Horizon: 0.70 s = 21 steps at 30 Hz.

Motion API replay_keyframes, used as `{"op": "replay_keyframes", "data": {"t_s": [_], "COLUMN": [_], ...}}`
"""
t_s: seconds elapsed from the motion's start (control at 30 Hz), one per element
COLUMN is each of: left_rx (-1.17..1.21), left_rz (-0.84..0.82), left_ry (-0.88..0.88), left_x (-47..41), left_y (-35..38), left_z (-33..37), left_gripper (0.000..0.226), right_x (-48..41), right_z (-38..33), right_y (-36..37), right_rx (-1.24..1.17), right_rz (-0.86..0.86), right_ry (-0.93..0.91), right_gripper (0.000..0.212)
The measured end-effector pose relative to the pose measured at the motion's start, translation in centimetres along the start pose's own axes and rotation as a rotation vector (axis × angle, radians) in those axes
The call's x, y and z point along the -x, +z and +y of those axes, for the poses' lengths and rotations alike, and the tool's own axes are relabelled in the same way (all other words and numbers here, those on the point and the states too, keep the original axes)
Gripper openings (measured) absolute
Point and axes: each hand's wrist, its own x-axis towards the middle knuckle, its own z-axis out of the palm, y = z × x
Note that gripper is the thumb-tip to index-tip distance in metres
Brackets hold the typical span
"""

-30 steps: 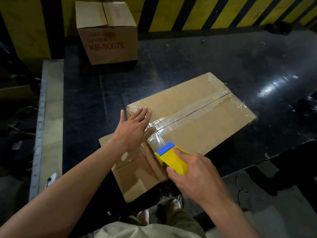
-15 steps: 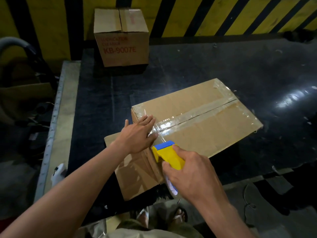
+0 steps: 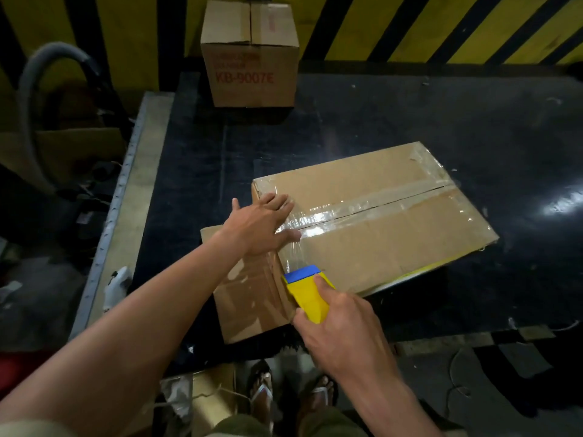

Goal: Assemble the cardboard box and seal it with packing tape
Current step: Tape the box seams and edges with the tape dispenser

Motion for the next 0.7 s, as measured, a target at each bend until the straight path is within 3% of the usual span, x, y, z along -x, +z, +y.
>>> {"op": "replay_keyframes", "data": {"t_s": [0.23,0.57,0.7], "left_rx": [0.046,0.062,-0.004], "left_rz": [-0.025,-0.009,0.018], "left_ry": [0.025,0.043,0.001], "left_x": [-0.1,0.0,0.2], "left_y": [0.0,0.4,0.6], "left_z": [-0.5,-0.4,0.9], "left_gripper": [0.098,0.075,0.065], "right_x": [0.9,2.8,2.9], "right_z": [0.5,1.4,0.9], "right_y": [0.0,0.7,1.2], "right_rx": [-0.089,-0.067,0.025], "right_rz": [0.07,0.042,0.039], "right_ry": [-0.006,0.037,0.048], "right_gripper": [0.073,0.077,0.062]}}
